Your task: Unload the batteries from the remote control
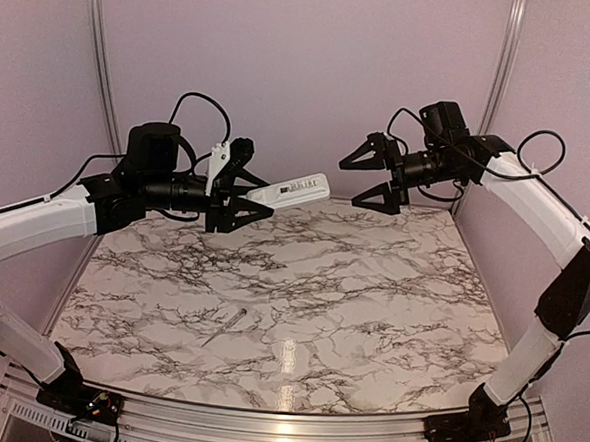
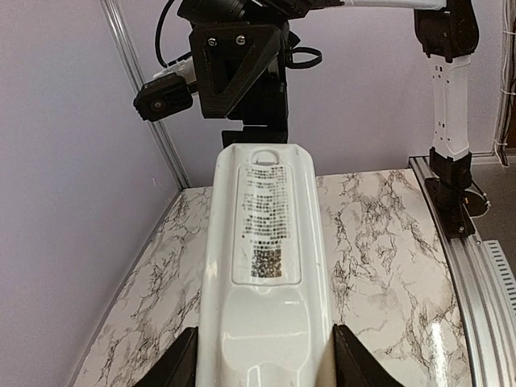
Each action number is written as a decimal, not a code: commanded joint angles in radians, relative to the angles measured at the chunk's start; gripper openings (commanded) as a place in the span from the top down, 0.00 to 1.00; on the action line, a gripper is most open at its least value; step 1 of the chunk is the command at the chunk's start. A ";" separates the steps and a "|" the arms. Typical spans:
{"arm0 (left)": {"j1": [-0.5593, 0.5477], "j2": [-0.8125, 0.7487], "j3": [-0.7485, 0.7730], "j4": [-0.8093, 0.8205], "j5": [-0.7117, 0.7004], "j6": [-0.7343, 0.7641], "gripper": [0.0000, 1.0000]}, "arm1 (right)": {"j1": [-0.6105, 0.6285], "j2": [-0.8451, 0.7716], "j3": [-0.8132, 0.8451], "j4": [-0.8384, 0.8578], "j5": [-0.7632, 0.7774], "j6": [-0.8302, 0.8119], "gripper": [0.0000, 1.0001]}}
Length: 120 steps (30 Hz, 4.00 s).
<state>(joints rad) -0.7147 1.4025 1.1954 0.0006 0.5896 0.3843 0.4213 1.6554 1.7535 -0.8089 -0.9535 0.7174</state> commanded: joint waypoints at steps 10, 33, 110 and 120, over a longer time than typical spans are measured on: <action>-0.020 0.034 -0.005 -0.022 0.095 0.068 1.00 | 0.176 0.029 0.010 0.097 -0.014 0.039 0.19; -0.049 0.049 -0.039 0.114 0.039 -0.056 1.00 | 0.208 -0.015 -0.050 0.148 0.001 0.051 0.52; 0.041 -0.073 -0.034 0.023 0.286 -1.177 0.17 | 0.233 -0.225 -0.416 0.859 -0.096 0.100 1.00; 0.032 -0.017 -0.018 0.195 0.313 -1.296 0.32 | 0.234 -0.182 -0.400 0.899 -0.095 0.088 1.00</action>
<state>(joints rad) -0.6788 1.3617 1.1454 0.1108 0.8654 -0.8742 0.6479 1.4719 1.3140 0.0196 -1.0317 0.8078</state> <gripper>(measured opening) 0.708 0.215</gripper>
